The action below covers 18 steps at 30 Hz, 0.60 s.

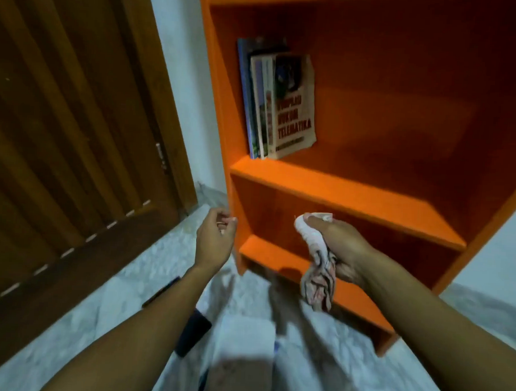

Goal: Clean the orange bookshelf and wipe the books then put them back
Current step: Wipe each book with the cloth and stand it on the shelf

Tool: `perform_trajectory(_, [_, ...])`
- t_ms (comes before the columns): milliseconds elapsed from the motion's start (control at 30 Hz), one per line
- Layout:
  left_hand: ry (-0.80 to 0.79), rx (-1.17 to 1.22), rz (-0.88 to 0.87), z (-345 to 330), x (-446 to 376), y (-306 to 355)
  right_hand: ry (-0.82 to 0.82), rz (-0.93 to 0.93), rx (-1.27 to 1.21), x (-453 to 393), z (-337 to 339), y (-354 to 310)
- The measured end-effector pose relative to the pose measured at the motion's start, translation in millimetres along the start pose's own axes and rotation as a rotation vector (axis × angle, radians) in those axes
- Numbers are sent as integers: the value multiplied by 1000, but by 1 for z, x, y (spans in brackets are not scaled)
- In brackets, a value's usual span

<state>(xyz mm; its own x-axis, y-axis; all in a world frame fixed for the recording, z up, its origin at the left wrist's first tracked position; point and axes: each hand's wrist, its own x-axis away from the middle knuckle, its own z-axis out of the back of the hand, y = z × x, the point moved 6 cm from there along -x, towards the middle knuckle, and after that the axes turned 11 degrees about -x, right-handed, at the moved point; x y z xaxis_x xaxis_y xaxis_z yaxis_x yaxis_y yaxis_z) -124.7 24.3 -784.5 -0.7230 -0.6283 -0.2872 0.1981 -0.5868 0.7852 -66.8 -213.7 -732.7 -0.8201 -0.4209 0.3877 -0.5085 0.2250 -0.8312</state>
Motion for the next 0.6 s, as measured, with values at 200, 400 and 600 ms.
perform_trajectory(200, [-357, -91, 454, -41, 121, -149, 48, -203, -79, 7, 30, 70])
perform_trajectory(400, [-549, -399, 646, -77, 219, -250, 7, -199, -5, 4, 23, 89])
perform_trajectory(600, [-675, -584, 713, -94, 243, -275, -36, -185, 32, -4, 22, 95])
